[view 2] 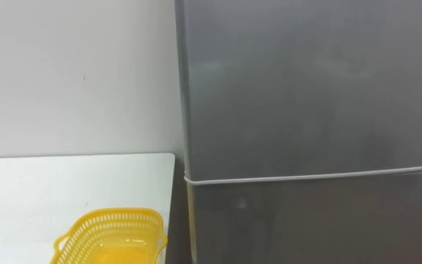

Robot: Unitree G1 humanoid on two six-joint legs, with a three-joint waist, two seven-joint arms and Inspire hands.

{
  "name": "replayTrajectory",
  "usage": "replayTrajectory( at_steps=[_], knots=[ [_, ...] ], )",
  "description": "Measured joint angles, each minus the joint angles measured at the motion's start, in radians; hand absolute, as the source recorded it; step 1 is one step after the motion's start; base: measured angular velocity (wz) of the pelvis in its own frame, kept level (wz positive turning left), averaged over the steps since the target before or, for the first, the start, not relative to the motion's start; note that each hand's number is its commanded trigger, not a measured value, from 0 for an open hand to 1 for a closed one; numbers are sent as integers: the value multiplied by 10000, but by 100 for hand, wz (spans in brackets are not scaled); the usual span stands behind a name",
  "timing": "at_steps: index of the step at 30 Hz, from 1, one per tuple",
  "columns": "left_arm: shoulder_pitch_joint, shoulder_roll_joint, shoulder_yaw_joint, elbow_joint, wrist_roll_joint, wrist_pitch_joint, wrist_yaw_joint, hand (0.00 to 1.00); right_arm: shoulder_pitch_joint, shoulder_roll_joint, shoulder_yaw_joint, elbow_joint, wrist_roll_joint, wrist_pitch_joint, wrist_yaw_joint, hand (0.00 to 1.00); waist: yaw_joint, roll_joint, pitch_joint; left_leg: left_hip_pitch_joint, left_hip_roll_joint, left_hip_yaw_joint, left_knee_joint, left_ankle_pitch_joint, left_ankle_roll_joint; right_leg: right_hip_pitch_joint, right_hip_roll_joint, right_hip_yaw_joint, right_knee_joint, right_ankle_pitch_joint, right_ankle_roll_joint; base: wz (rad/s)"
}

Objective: Retrieve from the upper fridge

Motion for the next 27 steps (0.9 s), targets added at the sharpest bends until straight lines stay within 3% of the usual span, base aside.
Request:
replayTrajectory(
  at_steps=[6, 9, 12, 16, 20, 23, 26, 27],
  knots=[
    [13, 9, 294, 439, -2520, -14, 592, 0, -103, -2, -299, 12, -64, 48, -30, 0, 26, 43, 8, 9, 0, -14, 29, 0, -1, -11, 7, 37, 0, -2, -3, -2],
    [235, 13, 732, 393, -4060, 4, 1110, 0, -127, -2, -298, -11, 44, 80, -76, 0, 85, 43, 9, 18, -5, -1, 47, 1, -1, 15, -9, -9, 14, -2, -3, 1],
    [328, 19, 1667, 156, -6366, -30, 1812, 0, -221, -3, -420, 13, 127, 119, -105, 0, 127, 37, 22, -51, -8, -26, 58, 1, -1, 4, -36, -109, 18, -4, 1, 13],
    [-65, 41, 2662, -134, -9942, -780, 2708, 0, -359, -11, -418, 3, 126, 77, -113, 0, 347, 52, 21, -76, -13, -52, 40, 4, -2, -6, -53, -132, 73, -4, 1, 3],
    [-82, 5, 3190, -1415, -12309, -1293, 3636, 0, -313, -41, -553, -97, 235, -24, -128, 0, 577, 49, 22, -71, -7, -47, 52, 4, -3, -32, -27, -97, 49, 6, -5, -3],
    [-99, 1, 3567, -2428, -13414, -1663, 4229, 0, -311, -108, -702, -188, 211, -166, -142, 0, 836, 107, -7, -104, 10, 26, 11, 3, -4, -175, 3, 15, 71, 16, -13, -14],
    [-134, 28, 3709, -3794, -14263, -2468, 5007, 0, -317, -175, -764, -560, -189, -437, -285, 0, 934, 153, -25, -178, -2, 17, -31, 5, -2, -364, -9, 54, 199, 28, -20, -9],
    [-129, 30, 3709, -4011, -14383, -2550, 5136, 0, -309, -179, -763, -578, -197, -473, -320, 0, 951, 144, -19, -180, -5, -1, -30, 5, -2, -361, -10, 57, 202, 30, -18, 0]
  ],
)
